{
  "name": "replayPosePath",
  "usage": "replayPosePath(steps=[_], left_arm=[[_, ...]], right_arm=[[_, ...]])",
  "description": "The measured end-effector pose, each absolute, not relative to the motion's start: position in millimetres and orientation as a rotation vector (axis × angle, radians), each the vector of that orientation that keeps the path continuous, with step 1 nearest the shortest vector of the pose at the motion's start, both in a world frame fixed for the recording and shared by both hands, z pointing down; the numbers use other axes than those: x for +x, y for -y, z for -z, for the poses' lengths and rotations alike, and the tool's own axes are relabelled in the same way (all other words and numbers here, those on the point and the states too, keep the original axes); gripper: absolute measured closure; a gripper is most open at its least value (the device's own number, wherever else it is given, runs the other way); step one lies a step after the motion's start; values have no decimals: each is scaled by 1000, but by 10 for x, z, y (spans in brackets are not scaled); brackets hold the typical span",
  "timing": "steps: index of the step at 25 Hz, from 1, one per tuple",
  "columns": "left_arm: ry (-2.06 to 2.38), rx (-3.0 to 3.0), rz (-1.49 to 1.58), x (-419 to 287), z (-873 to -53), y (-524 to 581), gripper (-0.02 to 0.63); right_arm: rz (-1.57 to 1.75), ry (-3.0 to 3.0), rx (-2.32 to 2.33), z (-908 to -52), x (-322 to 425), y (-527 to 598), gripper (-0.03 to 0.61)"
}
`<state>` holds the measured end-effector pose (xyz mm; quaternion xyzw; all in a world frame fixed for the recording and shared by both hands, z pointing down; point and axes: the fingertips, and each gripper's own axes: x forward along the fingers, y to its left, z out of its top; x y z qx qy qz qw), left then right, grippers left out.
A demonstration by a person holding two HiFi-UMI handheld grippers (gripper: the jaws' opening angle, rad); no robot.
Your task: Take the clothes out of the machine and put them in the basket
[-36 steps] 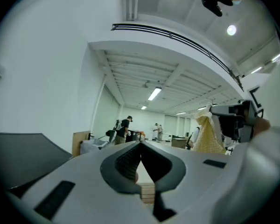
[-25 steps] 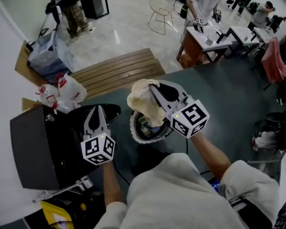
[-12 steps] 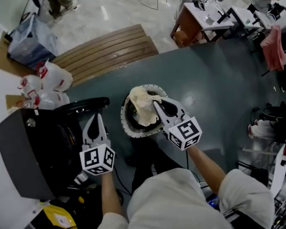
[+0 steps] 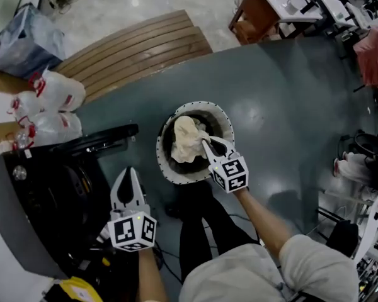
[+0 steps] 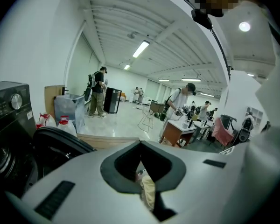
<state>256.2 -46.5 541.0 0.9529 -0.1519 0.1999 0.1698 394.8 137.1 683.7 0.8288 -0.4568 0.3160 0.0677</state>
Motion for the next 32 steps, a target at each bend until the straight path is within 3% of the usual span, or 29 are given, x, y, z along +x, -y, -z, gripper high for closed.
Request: replayPosePath(steps=[5,6,8,13,16,20,32], left_arm=[[463,2657,-619,2446,-5993,545,595],[469,2644,-620,2449,-6074,564,595],[477,2627,-614,2480,-6154,592,595],[443,2655,-589,2661,-6008,565,595],[435,2673,-566,2733,-5848,584,595],[456,2693,-543,2723,-5582,615,595],[689,2712,-442,2009,-4514,934,595]], right_arm=[[-1114,1238,2474,-7780,4103,-1440,525],[-1146,1224,2475,-7891,4146,-1444,493],[-1177,1223,2491,-7971,4211,-1431,290],[-1097,1252,2479,-7722,4204,-1542,288],[-1044,1271,2484,-7471,4163,-1603,322],[-959,1312,2497,-7014,4120,-1620,528],[-661,1670,2287,-5458,3632,-815,557]])
